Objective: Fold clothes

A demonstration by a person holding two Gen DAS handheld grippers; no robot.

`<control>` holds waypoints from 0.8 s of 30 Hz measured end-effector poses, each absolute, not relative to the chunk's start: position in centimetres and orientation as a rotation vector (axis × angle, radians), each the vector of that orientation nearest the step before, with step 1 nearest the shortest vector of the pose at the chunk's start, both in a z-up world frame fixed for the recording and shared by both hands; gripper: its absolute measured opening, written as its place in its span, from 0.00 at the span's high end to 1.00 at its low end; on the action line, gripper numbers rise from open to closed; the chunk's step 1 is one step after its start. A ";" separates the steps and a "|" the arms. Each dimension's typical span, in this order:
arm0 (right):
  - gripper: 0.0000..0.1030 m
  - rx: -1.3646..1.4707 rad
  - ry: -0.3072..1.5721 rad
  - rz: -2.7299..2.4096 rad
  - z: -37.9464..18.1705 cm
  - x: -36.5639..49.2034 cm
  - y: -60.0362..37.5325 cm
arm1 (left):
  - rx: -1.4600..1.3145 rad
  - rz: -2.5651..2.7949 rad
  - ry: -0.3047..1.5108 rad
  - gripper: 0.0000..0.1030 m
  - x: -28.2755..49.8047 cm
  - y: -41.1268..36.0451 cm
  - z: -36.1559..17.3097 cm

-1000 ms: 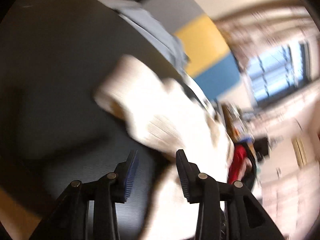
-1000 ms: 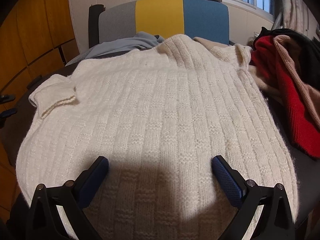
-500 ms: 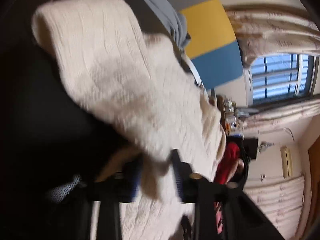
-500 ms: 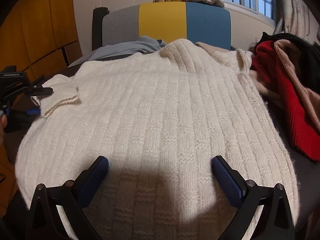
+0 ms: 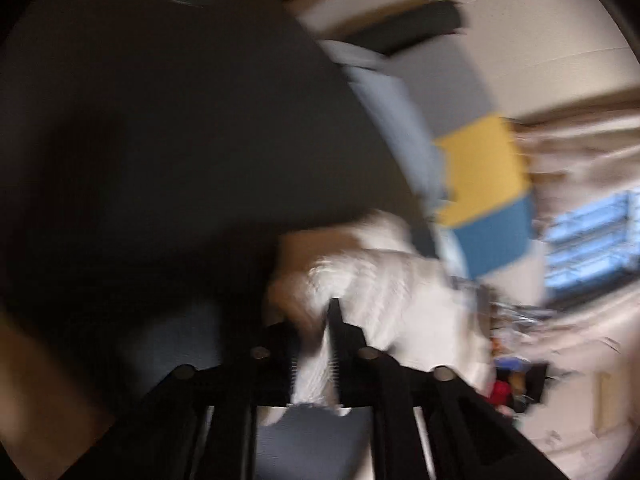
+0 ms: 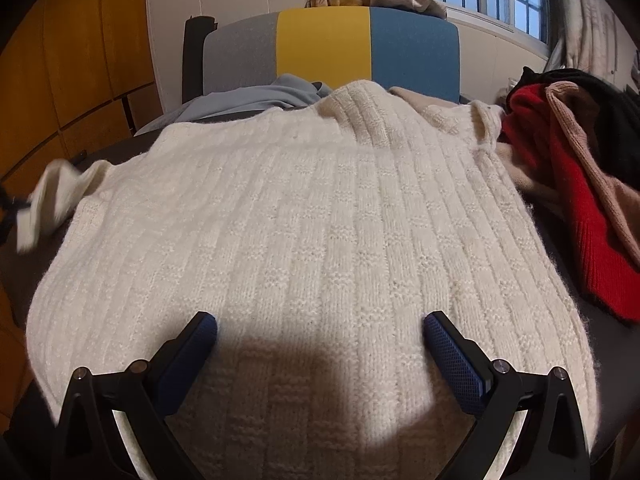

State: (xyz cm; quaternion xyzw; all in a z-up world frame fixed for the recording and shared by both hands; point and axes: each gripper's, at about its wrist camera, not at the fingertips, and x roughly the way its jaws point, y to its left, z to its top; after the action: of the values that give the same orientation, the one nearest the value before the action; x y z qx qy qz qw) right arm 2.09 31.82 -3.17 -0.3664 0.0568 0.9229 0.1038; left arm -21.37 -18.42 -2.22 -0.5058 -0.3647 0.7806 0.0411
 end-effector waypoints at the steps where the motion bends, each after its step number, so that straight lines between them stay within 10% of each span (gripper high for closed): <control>1: 0.00 -1.080 0.166 2.722 -3.2 2.1 31.8 | -1.640 2.477 -1.066 0.76 -21.6 -19.5 -2.3; 11: 0.00 -1.184 0.037 2.765 -0.8 -0.1 32.0 | -1.303 2.750 -0.591 0.71 -21.6 -11.2 5.1; 19: 0.00 -1.114 -0.063 2.868 4.8 -8.5 35.2 | -1.241 2.404 -0.098 0.71 -25.9 8.9 1.4; 24: 0.00 -1.206 -0.015 2.909 4.4 -16.3 37.8 | -1.349 2.423 -0.010 0.71 -30.4 8.5 -2.1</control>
State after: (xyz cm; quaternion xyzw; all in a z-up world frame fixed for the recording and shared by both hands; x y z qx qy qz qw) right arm -16.30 37.78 4.44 -0.3829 -0.0047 0.9238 -0.0039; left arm -30.41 8.50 -2.08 -0.4782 -0.0036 0.8589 0.1831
